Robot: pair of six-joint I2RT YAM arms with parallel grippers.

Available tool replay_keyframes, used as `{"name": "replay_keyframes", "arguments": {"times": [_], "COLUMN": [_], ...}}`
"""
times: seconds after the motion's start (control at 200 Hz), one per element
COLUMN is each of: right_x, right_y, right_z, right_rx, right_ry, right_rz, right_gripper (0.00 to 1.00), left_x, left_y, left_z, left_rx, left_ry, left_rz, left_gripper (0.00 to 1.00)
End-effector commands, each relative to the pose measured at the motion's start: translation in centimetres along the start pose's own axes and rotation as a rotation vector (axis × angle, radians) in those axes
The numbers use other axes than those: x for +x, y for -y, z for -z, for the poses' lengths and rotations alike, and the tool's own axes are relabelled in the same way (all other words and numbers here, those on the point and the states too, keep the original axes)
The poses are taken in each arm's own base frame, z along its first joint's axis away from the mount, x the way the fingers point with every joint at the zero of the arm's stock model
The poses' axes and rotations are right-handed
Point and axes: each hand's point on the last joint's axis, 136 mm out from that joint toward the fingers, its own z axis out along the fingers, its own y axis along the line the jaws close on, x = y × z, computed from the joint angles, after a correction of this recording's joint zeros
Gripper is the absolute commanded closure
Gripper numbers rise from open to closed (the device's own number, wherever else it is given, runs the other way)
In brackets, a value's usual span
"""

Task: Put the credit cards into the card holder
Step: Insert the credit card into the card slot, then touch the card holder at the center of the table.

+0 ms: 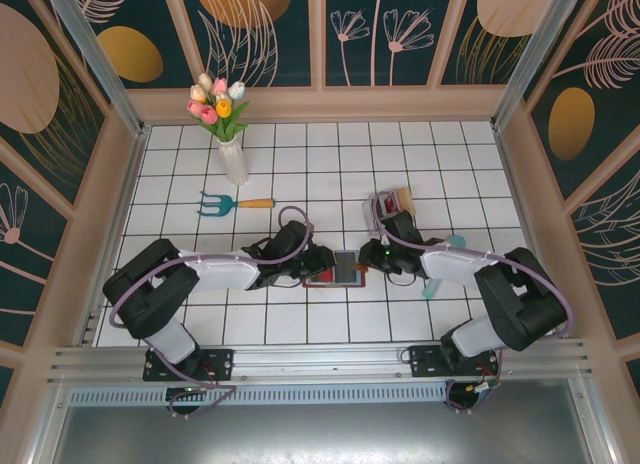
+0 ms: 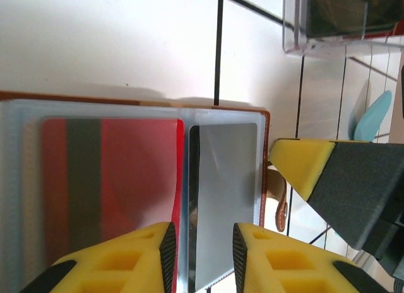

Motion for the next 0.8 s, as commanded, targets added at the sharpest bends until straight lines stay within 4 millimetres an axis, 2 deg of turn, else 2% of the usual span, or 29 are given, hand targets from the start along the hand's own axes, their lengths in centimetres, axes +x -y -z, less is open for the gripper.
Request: {"name": "replay_keyframes", "arguments": {"times": [0.0,0.145,0.235,0.335,0.445,0.515,0.626,0.796], "right_x": [-1.5,-2.3,-1.2,-0.1,1.6,2.3,2.9,2.1], "right_y": [-0.4,-3.1,-6.3,-8.6,-10.1,-9.7,-7.1,-4.3], "right_z": [1.8,3.6,4.0,3.6,2.1,1.0,-0.2,1.2], "right_rx": [0.034,-0.064,-0.148,-0.178,-0.161,-0.088,0.06,0.198], "right_ry": [0.057,0.092,0.07,0.036,-0.017,-0.033,-0.054,0.008], "right_rz": [0.025,0.051,0.113,0.15,0.19,0.202,0.179,0.166], "right_gripper": [0.69,0.7,0.71,0.72,0.73,0.74,0.75,0.76], "left_x": [-0.3,-1.5,-2.3,-2.8,-2.9,-2.9,-2.6,-2.0], "left_y": [-1.0,-1.0,-1.6,-2.4,-2.7,-2.7,-2.6,-2.9], "left_z": [0.8,1.7,2.6,3.3,3.5,3.5,3.0,2.1], "left_rx": [-0.049,-0.08,-0.121,-0.161,-0.171,-0.17,-0.159,-0.157], "left_ry": [0.036,0.097,0.151,0.184,0.198,0.195,0.175,0.139], "left_rz": [-0.038,-0.053,-0.051,-0.051,-0.052,-0.055,-0.066,-0.077], "left_gripper": [0.66,0.66,0.63,0.62,0.6,0.59,0.6,0.6]}}
